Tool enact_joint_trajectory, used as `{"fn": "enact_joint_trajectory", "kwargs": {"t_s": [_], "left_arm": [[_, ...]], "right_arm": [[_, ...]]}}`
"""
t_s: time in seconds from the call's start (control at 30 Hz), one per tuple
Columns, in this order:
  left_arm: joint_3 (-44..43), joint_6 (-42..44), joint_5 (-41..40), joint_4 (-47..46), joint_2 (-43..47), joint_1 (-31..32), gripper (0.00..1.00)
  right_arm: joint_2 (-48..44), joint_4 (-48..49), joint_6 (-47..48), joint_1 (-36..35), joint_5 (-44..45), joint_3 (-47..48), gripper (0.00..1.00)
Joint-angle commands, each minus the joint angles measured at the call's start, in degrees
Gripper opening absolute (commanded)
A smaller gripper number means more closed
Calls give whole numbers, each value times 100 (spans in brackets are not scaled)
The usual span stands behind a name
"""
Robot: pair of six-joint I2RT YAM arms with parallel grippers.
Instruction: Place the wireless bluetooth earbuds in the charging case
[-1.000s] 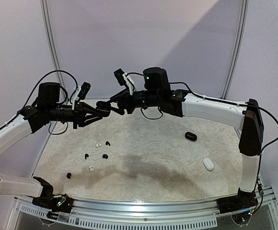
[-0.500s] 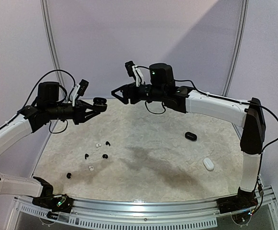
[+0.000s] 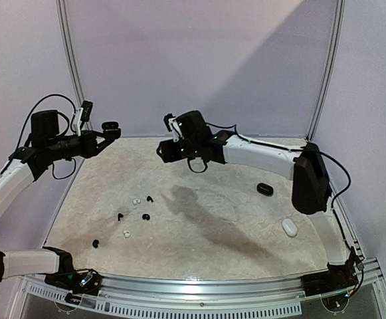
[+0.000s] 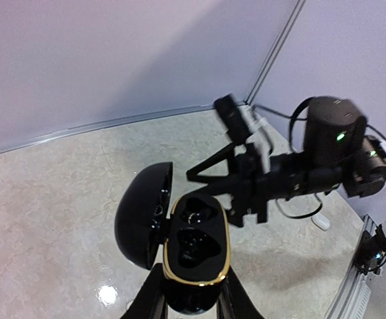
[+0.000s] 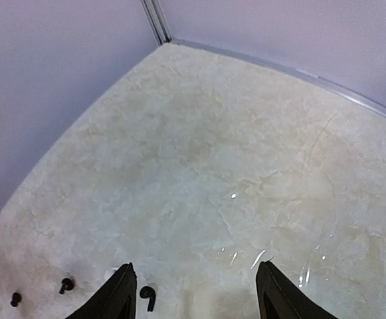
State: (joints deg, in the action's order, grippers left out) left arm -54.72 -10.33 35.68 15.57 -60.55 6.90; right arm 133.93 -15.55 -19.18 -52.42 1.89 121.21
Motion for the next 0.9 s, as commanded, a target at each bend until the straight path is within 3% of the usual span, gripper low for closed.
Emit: {"fn": "enact_joint_trajectory", "kwargs": {"t_s": [0.0,0.17,0.47,0.87], "left_arm": [[361,-23,82,-77,331,-82,0],[591,-243,269,-567,385,-76,0],[661,-349,411,-516,428,-79,0],[690,-340,360,-585,430,-83,0]], "right_arm": [[912,-638,59,-396,320,738,63],[1596,-399,468,-651,491,1091,66],[2320,-275,790,-751,677,1417,65],[2640,-409,1444,-939,905,1494,43]]}}
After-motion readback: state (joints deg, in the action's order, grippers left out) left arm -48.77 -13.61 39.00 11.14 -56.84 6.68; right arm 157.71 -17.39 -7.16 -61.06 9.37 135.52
